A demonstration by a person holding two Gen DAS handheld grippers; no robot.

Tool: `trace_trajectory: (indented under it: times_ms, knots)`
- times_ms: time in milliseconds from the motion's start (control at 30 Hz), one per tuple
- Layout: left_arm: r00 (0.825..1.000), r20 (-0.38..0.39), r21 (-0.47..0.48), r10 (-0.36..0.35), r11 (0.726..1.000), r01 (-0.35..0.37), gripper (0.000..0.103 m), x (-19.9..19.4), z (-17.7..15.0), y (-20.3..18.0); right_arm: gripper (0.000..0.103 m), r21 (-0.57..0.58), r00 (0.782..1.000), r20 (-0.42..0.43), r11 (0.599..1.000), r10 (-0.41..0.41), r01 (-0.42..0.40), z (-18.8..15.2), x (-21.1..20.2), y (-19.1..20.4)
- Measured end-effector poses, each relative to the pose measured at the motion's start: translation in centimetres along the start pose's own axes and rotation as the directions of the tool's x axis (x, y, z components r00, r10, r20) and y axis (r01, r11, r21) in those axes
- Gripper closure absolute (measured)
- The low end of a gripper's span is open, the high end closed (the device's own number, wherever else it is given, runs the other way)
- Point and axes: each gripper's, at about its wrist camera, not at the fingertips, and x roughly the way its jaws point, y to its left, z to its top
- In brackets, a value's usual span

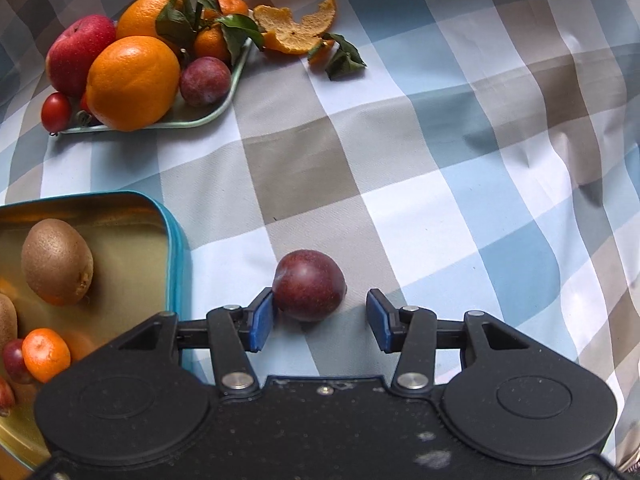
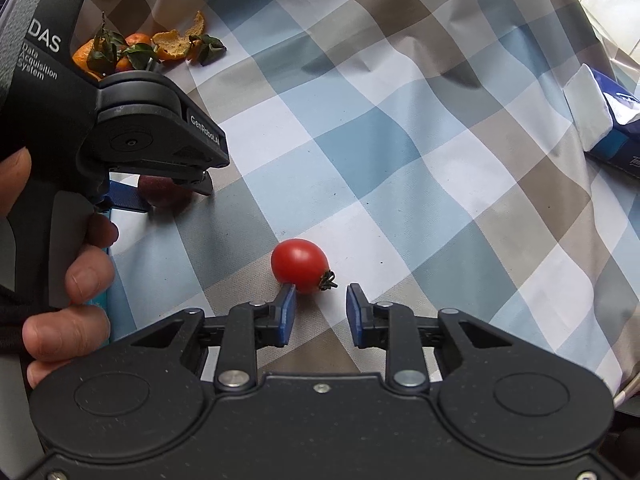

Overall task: Organize fruits
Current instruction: 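Close the left gripper on the dark red plum and lift it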

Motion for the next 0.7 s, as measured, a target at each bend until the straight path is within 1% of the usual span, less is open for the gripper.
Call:
trace_trajectory:
  times_ms: [133, 267, 367, 433, 533, 633, 700]
  knots:
    - [1.0, -0.011, 0.071, 0.001, 0.997, -0.001, 0.055, 0.1, -0.6, -1.2, 0.067, 0.023, 1.0, -0.018, 1.0, 0.002, -0.002, -0.3, 0.2, -0.9]
    - [1.0, -0.014, 0.112, -0.001, 0.994, 0.002, 0.055, 0.0, -1.0, -2.0, 0.067, 0.042, 0.999, -0.033, 0.999, -0.001, 0.003, -0.5, 0.5, -1.9]
    - [0.999, 0.033, 0.125, 0.008, 0.992, -0.012, 0.055, -0.3, -1.1, -2.6, 0.067, 0.061, 0.999, -0.041, 0.998, 0.002, 0.0, -0.6, 0.6, -2.4]
    - [0.996, 0.084, 0.138, 0.012, 0.99, -0.023, 0.055, -1.0, -1.1, -3.0, 0.067, 0.067, 0.999, -0.045, 0.998, 0.006, -0.003, -0.6, 0.6, -2.7]
    - [0.989, 0.146, 0.149, 0.006, 0.988, -0.028, 0.054, -1.9, -1.0, -3.6, 0.067, 0.071, 0.999, -0.047, 0.997, 0.007, -0.003, -0.6, 0.6, -2.9]
    - [0.979, 0.201, 0.138, 0.03, 0.989, -0.059, 0.053, -2.6, -0.7, -4.2, 0.067, 0.076, 0.999, -0.045, 0.997, 0.011, -0.008, -0.5, 0.5, -3.1]
    - [0.975, 0.215, 0.128, 0.048, 0.989, -0.076, 0.053, -2.7, -0.5, -4.4, 0.067, 0.079, 0.999, -0.043, 0.997, 0.013, -0.01, -0.6, 0.5, -3.1]
